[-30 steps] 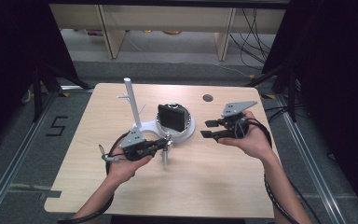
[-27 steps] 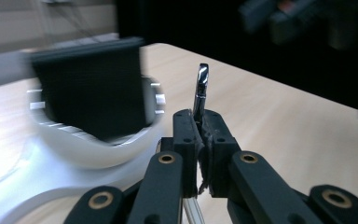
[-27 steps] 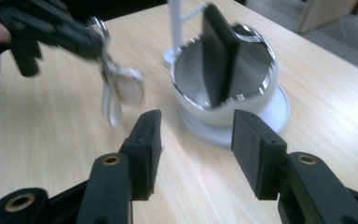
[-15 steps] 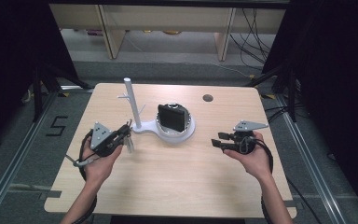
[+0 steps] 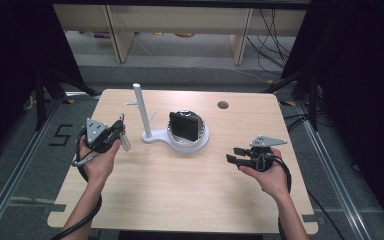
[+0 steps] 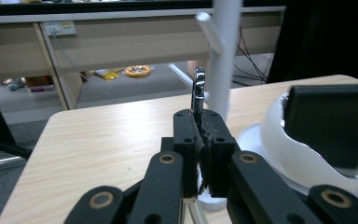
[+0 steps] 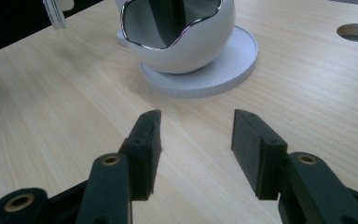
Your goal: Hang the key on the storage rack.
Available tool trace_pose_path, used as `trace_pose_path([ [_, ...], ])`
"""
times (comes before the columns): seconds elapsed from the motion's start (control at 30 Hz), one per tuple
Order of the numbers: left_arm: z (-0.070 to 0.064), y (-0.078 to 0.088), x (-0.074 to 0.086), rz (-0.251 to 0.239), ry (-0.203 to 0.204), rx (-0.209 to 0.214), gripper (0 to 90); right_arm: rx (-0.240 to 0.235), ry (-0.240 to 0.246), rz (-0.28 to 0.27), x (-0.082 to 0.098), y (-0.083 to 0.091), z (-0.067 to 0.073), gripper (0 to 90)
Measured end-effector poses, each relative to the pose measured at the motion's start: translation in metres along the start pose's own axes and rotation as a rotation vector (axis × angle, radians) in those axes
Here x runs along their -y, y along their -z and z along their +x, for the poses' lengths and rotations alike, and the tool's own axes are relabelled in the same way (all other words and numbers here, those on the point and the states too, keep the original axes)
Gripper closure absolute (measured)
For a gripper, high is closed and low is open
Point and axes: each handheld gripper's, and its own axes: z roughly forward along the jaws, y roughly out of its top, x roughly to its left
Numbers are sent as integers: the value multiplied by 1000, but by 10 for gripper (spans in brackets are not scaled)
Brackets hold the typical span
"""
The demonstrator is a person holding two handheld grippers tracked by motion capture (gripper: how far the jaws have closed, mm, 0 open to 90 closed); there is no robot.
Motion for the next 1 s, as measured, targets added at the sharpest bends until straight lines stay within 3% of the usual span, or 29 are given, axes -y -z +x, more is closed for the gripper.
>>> trace_pose_path([
  [0.23,5,-11,-10,-12,9,-26,856,19,28,3,1,0,-4,533],
  [0.43,2,-14,-14,-22,9,-25,857,-19,8,-2,2,-3,-3,530],
  [0.57,0,-15,-17,-30,10,-30,857,7,27,3,2,-2,-3,530],
  [0.6,0,-15,-18,-32,6,-31,857,-14,-5,2,3,-4,-1,529],
  [0.67,-1,-15,-18,-35,6,-31,857,-7,19,7,3,-4,-3,529],
  [0.7,-1,-14,-19,-38,7,-31,857,-20,-18,13,3,-4,0,529],
  [0.93,-6,-12,-24,-55,-4,-31,858,-4,-24,17,4,-4,-1,528],
  [1.0,-7,-12,-25,-58,-11,-31,858,-25,-26,21,4,-5,-2,527],
])
